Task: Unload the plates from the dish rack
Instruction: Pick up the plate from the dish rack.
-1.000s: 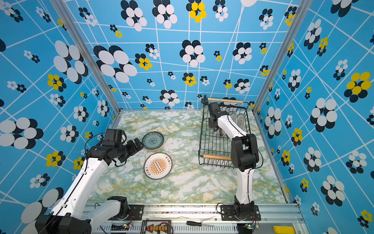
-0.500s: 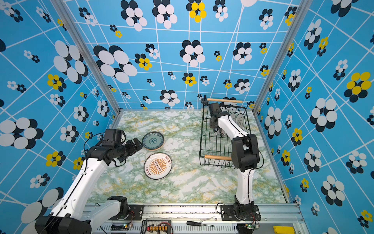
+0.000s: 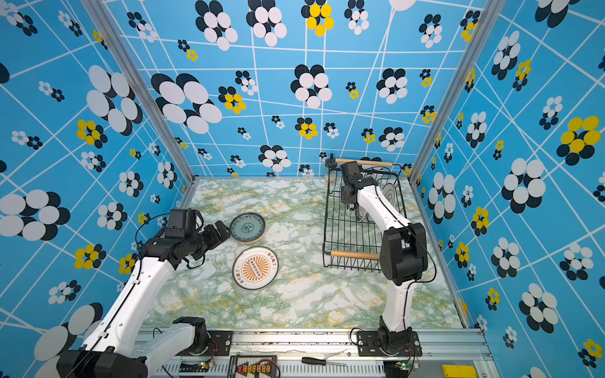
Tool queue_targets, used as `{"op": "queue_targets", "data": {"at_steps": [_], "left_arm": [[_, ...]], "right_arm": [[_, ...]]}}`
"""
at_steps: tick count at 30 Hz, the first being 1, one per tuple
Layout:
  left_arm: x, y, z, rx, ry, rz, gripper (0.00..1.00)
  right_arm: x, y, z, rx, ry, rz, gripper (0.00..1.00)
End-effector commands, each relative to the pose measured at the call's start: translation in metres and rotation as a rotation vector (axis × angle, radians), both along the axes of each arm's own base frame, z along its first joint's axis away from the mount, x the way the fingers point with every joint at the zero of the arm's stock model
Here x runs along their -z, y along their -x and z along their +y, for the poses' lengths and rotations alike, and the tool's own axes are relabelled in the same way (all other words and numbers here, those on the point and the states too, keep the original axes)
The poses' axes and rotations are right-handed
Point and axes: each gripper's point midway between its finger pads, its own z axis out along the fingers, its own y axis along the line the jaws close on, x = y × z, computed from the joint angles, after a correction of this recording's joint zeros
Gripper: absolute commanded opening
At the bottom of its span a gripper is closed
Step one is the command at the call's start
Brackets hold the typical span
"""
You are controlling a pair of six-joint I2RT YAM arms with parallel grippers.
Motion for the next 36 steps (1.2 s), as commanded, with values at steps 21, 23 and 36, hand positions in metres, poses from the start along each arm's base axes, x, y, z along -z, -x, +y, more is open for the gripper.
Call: {"op": "queue_targets", "data": {"at_steps": [21,23,36], "left_arm": [[-0.048,-0.019,-0.084,0.366,0.219,-0.165,0.99],[-0.052,-0.019,-0.094,0.392,0.208,-0.167,0.99],[-0.079,-0.036,-0.168,0.532,0.336,-0.243,0.99]], "right_arm": [[-0.148,0.102,0.102,-0.252,-0.901,-0.207,0.09],[-0.151,0.108,0.117,-0.282,-1.032,-0.183,0.09],[-0.133,0.128,0.164,-0.428,-1.325,-0.005,0.09]]}}
